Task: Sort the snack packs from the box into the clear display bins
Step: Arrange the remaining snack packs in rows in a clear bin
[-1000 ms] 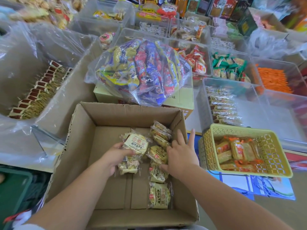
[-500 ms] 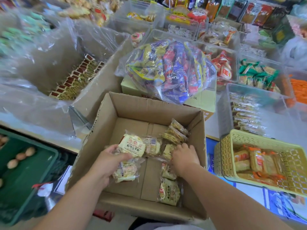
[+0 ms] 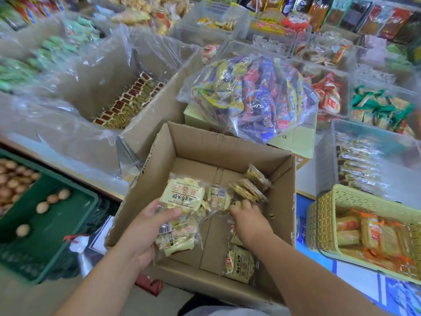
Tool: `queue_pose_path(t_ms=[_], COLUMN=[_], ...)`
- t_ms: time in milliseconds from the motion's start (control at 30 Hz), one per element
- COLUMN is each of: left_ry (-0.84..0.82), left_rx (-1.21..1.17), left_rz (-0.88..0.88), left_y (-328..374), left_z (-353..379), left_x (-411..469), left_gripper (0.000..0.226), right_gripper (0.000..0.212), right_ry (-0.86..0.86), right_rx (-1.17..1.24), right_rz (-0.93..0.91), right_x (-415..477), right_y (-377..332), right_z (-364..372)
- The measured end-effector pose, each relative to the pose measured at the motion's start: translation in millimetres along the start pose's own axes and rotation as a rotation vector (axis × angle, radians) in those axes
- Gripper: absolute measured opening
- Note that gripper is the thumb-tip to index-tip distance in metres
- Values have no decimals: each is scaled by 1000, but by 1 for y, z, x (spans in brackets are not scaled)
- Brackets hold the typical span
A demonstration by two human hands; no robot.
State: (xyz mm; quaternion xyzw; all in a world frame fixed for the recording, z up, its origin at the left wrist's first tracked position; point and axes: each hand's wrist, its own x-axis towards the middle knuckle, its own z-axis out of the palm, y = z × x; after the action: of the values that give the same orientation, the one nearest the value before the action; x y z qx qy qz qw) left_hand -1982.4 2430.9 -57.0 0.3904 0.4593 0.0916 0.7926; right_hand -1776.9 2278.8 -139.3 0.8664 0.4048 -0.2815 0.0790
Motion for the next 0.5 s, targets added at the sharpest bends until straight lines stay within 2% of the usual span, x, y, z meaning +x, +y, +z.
queue_pose_path(t_ms=[133, 233, 300, 400, 500], left_ry=[9, -13, -35, -64, -66], left_rx=[-87, -130, -157, -185, -185], left_rz=[16, 21, 26, 50, 77], left_y=[-3, -5, -6, -6, -9], left_z=[11, 28, 41, 63, 88], left_x=[-2, -7, -11, -18, -27], left_gripper=[52, 53, 50, 34, 27], right_gripper=[52, 38, 43, 55, 35], right_ry=[78, 179, 237, 299, 341], right_rx=[149, 318, 427, 664, 955], right_rz=[-61, -154, -186, -216, -203], right_x=[-13, -33, -49, -74, -93], right_y=[3, 15, 29, 58, 90], right_z=[-26, -51, -65, -79, -88])
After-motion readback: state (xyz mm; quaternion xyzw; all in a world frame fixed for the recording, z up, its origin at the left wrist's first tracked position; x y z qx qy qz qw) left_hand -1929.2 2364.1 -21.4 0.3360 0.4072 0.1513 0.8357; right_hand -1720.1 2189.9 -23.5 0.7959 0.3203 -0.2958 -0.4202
